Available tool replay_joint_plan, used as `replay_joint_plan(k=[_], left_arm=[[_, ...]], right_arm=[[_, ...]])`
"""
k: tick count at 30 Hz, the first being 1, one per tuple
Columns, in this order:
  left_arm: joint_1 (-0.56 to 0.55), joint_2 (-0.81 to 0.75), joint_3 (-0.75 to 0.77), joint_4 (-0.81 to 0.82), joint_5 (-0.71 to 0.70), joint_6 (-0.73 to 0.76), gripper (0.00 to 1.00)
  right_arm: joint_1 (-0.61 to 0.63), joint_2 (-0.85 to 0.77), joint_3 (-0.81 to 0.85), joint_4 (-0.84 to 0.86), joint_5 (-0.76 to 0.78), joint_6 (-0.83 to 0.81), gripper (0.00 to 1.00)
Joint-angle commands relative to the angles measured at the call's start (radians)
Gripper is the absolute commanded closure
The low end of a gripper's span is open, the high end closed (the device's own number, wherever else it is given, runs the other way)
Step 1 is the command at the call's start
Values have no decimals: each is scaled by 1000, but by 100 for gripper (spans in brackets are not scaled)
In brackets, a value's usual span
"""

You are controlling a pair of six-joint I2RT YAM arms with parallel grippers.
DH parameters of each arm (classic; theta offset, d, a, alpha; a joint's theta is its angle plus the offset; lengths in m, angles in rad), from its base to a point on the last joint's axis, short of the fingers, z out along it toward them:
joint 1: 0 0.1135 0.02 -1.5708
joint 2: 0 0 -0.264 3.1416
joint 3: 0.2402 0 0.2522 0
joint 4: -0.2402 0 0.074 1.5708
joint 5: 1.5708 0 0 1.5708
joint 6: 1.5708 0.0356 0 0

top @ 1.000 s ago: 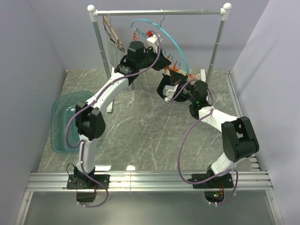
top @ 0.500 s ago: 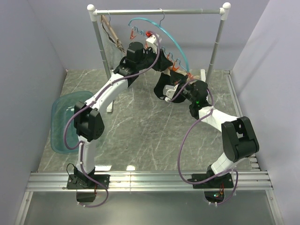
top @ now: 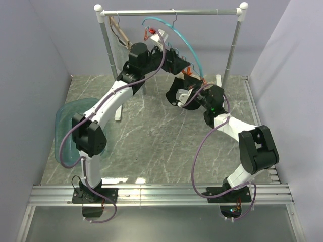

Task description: Clip the underwear to the hanger

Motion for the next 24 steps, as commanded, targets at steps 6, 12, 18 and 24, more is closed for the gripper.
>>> replay_joint_plan(k=[6,12,18,24], left_arm=[[2,-175,-195,70,31,-24,1],[1,-292,-376,83,35,10,1],[-13,-402,-535,57,26,63,1],[-31,-464,-591,-47,-39,157,1]], right_arm=[[-8,-27,48,-1,13,41,100],[-11,-19,39,-10,-1,32,100],[-9,-53,36,-105,-36,35,88],[1,-100,14,-202,-56,15,65]])
